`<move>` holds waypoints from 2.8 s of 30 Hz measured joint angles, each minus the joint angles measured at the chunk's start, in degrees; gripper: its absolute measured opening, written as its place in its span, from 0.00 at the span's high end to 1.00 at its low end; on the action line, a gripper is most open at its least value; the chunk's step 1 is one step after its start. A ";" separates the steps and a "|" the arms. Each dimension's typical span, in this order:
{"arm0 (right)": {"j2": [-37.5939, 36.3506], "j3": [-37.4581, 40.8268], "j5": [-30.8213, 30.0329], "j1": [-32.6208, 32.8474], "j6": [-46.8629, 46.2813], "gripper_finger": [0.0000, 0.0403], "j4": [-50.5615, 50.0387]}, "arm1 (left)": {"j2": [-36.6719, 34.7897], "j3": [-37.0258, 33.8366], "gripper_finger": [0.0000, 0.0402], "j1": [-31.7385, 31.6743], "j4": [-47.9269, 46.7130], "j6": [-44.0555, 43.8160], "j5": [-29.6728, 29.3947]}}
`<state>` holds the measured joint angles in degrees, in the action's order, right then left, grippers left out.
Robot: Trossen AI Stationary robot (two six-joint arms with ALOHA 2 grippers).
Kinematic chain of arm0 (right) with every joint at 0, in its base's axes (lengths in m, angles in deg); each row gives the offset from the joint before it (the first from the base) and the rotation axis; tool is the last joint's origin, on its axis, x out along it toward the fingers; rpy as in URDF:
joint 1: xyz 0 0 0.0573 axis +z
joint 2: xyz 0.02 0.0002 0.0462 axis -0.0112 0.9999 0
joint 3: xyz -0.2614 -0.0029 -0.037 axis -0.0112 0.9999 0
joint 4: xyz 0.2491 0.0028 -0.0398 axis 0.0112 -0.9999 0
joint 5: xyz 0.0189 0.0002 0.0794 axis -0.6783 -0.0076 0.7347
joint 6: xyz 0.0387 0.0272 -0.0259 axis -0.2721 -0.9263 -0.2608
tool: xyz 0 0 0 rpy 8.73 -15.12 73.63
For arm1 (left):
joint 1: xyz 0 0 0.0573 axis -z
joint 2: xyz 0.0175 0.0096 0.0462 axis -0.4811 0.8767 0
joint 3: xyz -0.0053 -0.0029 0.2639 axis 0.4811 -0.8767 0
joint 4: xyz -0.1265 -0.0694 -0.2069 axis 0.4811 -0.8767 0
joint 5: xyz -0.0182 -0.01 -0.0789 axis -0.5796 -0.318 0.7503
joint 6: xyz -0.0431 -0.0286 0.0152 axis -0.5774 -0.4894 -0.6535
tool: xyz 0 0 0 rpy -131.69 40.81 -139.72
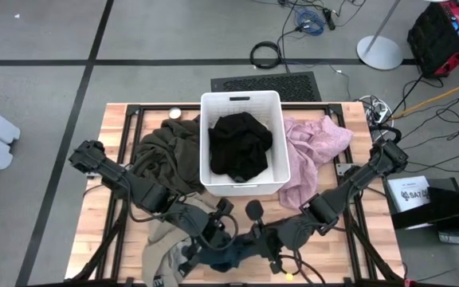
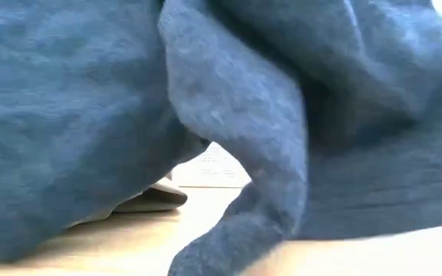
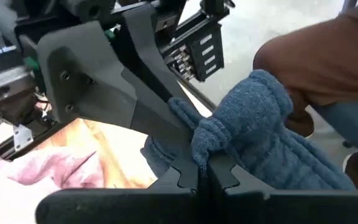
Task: Sort clothes
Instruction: Put the blue shorts into the laundry bin
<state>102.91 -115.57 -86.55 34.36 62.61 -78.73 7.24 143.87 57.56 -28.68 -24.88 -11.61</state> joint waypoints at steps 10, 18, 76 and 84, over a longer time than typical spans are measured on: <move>0.57 0.04 -2.47 0.95 7.03 0.99 4.06 | 0.13 -0.04 1.00 -1.92 2.19 -2.02 5.13; 0.61 0.04 -2.92 0.92 8.89 0.93 5.60 | 0.13 -0.04 1.00 -2.20 3.26 -3.44 6.25; 4.57 3.04 -8.22 12.64 -60.09 0.70 -23.05 | -4.35 0.04 1.00 -4.15 3.95 -19.11 -11.05; 4.58 3.10 -15.66 11.79 -55.95 0.48 -21.79 | -5.13 0.04 1.00 -3.77 3.69 -21.55 -11.10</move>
<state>107.48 -112.47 -102.22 46.15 6.66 -100.52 2.11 143.91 53.79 -24.98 -46.43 -22.70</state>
